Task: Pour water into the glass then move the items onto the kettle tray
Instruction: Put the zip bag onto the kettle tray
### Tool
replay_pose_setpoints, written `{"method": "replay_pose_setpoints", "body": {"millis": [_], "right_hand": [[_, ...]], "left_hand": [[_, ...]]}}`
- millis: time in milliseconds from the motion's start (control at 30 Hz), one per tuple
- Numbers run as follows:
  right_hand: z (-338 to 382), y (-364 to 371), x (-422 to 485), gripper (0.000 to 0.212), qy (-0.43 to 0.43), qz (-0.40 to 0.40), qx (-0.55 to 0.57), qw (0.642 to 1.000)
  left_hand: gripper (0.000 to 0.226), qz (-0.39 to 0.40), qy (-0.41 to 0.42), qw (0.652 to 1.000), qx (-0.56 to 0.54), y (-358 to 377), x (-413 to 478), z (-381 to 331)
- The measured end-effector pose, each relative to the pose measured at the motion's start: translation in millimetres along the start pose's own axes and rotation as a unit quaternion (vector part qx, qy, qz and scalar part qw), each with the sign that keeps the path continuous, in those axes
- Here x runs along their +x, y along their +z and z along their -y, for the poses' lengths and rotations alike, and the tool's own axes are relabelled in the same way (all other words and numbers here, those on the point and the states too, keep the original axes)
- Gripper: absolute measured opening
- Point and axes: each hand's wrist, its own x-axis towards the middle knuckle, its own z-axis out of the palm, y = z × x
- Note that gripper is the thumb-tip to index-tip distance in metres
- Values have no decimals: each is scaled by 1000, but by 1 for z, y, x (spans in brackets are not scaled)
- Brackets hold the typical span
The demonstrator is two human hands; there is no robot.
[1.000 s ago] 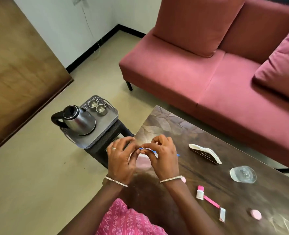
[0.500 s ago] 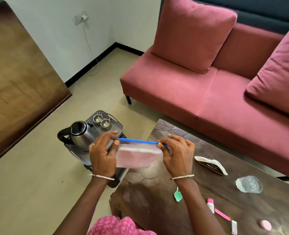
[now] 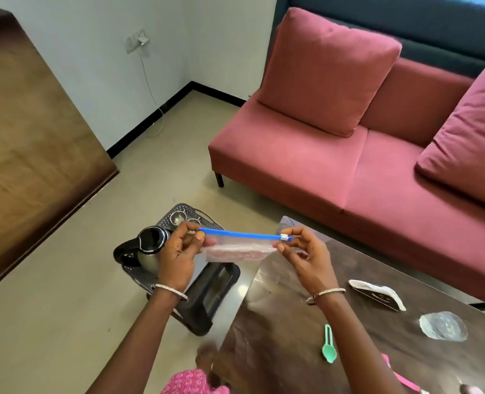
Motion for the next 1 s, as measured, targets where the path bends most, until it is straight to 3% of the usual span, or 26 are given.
{"method": "replay_pose_setpoints", "body": {"millis": [100,233,400,667,833,1000], "right_hand": [[-8,25,9,29,39,40,5,998],[-18,62,24,11,62,45,-14,997],[-27,96,37,22,86,48,19,995],[-54,130,72,12,102,38,46,993],[-67,159,110,11,120,11,86,989],[-87,197,147,3,165,3,124,978]], "left_hand": [[13,-5,-19,999,-31,-16,17,7],[10,2,-49,999,-7,-42,43,24],[9,66,-122,990,26,-71,72,49],[12,77,-96,984,129,-86,124,75],[19,72,-136,984,93,-89,182,89],[8,54,-183,980,59,-103,233,116]]}}
